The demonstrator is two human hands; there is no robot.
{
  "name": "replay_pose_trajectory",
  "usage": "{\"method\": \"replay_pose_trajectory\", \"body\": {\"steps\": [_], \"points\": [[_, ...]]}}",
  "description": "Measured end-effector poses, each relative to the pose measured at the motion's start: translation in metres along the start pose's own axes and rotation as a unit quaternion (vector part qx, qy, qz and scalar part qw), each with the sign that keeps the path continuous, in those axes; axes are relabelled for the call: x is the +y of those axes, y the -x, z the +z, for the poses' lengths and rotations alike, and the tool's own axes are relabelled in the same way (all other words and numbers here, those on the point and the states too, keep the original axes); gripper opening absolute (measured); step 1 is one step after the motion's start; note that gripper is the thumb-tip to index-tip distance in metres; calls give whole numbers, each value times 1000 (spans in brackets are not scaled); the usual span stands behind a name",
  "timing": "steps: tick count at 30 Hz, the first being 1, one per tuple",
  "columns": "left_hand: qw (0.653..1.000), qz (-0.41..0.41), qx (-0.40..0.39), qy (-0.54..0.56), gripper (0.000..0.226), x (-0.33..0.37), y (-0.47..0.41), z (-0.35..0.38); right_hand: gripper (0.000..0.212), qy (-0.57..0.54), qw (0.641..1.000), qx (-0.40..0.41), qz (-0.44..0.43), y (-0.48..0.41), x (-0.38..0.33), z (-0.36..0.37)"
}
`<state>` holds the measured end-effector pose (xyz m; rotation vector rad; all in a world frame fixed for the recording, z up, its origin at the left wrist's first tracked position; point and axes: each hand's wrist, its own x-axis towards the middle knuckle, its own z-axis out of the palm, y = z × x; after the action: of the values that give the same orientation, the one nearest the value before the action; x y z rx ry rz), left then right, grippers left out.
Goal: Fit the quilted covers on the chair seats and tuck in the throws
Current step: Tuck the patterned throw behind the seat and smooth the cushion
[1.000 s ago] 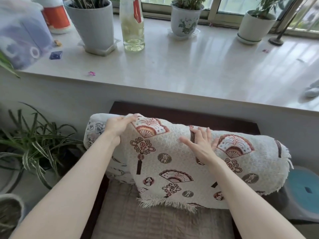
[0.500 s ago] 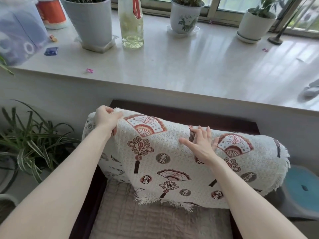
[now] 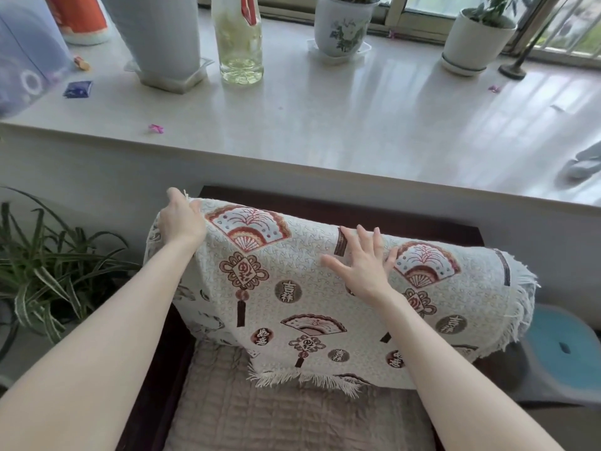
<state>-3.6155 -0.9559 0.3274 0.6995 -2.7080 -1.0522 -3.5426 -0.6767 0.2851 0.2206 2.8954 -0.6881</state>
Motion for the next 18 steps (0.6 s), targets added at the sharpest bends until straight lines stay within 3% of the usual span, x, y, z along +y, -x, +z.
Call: {"method": "replay_pose_trajectory", "body": {"steps": [4,6,10,14,15,18], "points": [[994,57,18,87,13,-10,0,5,70,-13,1000,-7,4,-18,4,-8],[989,84,32,119,21,-15,15,11,70,-12,1000,-17,-9,-24,10,-12],[982,12,-26,186,52,-33,53,25,66,5,998,37,-47,-20,20,0],[988,3,-67,137,33,-48,53,28,67,-2,989,140,-55,12,27,35],[988,7,-85,131,38,-50,49,28,71,3,987,150,-49,21,29,44],[967,4,-132,216,39,-49,42,21,63,13,994,104,-23,40,35,60]]}}
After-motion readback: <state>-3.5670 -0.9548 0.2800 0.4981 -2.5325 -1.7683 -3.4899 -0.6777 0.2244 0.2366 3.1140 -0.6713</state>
